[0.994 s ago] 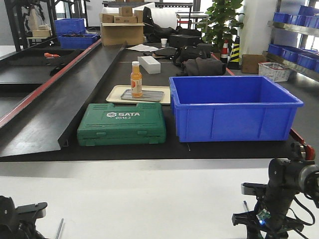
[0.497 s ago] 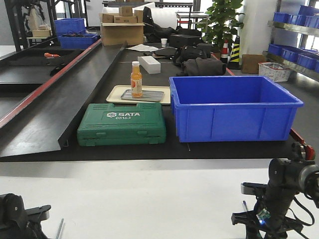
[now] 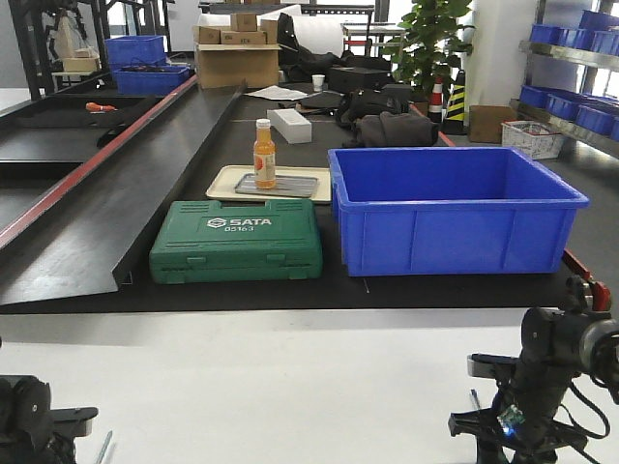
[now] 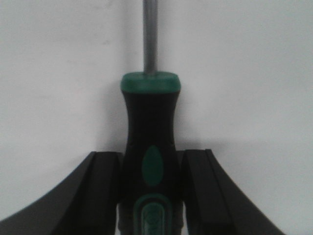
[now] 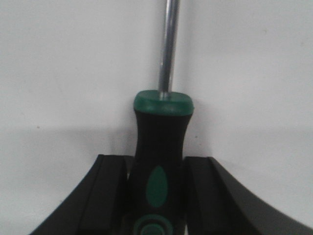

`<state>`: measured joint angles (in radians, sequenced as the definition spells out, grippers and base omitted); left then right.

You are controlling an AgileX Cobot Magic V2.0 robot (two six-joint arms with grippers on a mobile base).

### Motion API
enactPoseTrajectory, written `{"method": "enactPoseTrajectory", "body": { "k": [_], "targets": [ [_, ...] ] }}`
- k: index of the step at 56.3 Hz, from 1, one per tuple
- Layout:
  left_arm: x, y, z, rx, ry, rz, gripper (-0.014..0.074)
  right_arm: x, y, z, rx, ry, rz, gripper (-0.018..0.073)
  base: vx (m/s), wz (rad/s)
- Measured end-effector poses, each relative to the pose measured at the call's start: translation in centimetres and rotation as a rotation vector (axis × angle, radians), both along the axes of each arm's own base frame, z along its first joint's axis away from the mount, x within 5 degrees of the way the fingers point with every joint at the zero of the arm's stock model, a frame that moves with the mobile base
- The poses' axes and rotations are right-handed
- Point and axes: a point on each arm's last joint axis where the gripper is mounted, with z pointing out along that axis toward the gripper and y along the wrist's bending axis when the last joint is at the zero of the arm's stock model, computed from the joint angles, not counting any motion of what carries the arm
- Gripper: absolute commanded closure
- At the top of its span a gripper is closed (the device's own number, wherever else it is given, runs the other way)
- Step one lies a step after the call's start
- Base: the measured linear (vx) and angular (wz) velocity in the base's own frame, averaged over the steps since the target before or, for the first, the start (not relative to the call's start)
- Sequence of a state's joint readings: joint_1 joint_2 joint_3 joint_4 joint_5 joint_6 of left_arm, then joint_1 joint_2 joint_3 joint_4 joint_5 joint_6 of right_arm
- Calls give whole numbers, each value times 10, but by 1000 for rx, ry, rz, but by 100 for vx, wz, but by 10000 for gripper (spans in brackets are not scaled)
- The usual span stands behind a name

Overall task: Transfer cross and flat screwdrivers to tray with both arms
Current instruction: 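Close both grippers on the screwdriver handles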

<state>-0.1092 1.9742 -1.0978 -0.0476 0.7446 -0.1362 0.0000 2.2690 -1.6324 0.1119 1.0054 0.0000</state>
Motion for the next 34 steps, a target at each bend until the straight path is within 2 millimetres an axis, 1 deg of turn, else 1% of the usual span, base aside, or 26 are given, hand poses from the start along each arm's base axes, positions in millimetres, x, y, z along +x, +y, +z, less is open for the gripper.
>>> {"method": "enactPoseTrajectory", "body": {
  "k": [22,28,34],
  "targets": [
    [-5,7,0,78,57,-72,582,0,0,0,2,0,-1,567,0,0],
    [-5,9,1,99,60,-90,545,0,0,0,2,0,-1,567,0,0],
    [-5,9,0,105,62,-101,479,0,0,0,2,0,-1,567,0,0]
  ]
}}
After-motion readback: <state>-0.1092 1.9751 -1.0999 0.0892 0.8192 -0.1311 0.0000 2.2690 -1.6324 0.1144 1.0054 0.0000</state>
